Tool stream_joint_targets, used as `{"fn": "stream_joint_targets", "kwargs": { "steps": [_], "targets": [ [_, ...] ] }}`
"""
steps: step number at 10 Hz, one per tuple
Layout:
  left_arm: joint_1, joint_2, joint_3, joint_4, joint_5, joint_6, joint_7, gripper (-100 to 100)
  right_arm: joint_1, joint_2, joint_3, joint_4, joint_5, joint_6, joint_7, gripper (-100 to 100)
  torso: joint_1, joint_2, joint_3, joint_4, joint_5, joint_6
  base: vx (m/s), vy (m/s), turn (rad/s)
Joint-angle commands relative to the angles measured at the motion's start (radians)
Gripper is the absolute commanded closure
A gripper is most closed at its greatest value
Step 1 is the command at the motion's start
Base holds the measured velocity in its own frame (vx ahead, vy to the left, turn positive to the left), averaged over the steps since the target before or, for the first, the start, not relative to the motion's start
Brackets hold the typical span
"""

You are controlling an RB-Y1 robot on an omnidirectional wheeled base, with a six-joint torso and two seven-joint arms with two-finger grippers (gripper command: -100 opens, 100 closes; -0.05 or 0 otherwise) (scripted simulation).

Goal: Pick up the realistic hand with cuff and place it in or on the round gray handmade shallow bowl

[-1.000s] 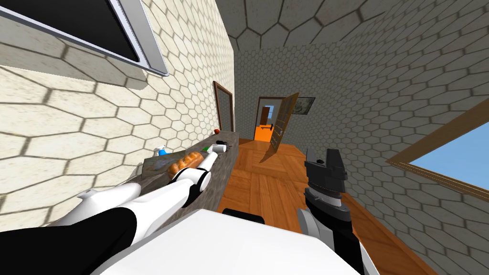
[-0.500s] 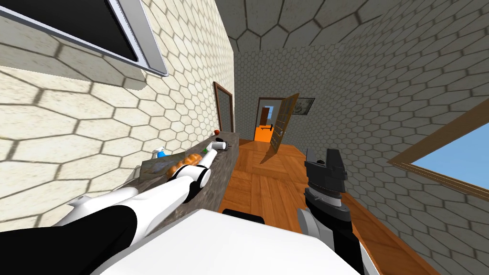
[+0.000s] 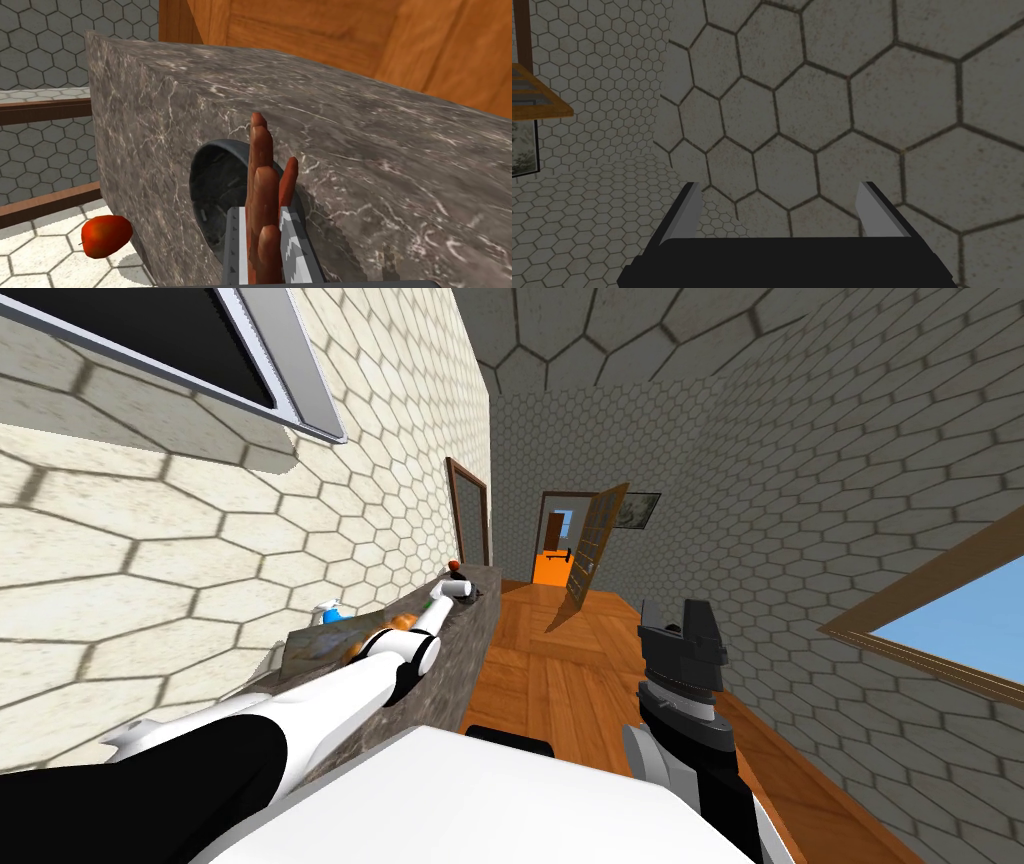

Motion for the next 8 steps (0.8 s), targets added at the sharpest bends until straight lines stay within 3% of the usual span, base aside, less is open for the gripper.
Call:
{"fn": "stream_joint_targets", "kwargs": {
  "steps": [1, 5, 6, 8],
  "targets": [
    [-0.017, 0.016, 0.001, -0.001, 0.009, 0.050, -0.020, 100, 0.000, 0.000, 0.000, 0.000, 0.000, 0.000, 0.000, 0, 0.000, 0.000, 0.000, 0.000, 0.000, 0.000, 0.059, 0.045, -0.011],
    [-0.040, 0.042, 0.002, -0.008, 0.024, 0.154, -0.055, 100, 0.000, 0.000, 0.000, 0.000, 0.000, 0.000, 0.000, 0, 0.000, -0.001, -0.001, 0.000, 0.000, 0.000, 0.056, 0.045, -0.009],
    [-0.040, 0.042, 0.002, -0.008, 0.024, 0.158, -0.055, 100, 0.000, 0.000, 0.000, 0.000, 0.000, 0.000, 0.000, 0, 0.001, -0.001, -0.001, -0.001, 0.000, 0.000, 0.046, 0.033, -0.002],
    [-0.057, 0.064, 0.000, -0.016, 0.037, 0.222, -0.086, 100, 0.000, 0.000, 0.000, 0.000, 0.000, 0.000, 0.000, 0, 0.001, -0.003, -0.002, -0.001, 0.000, -0.001, 0.074, 0.029, -0.008]
  ]
}}
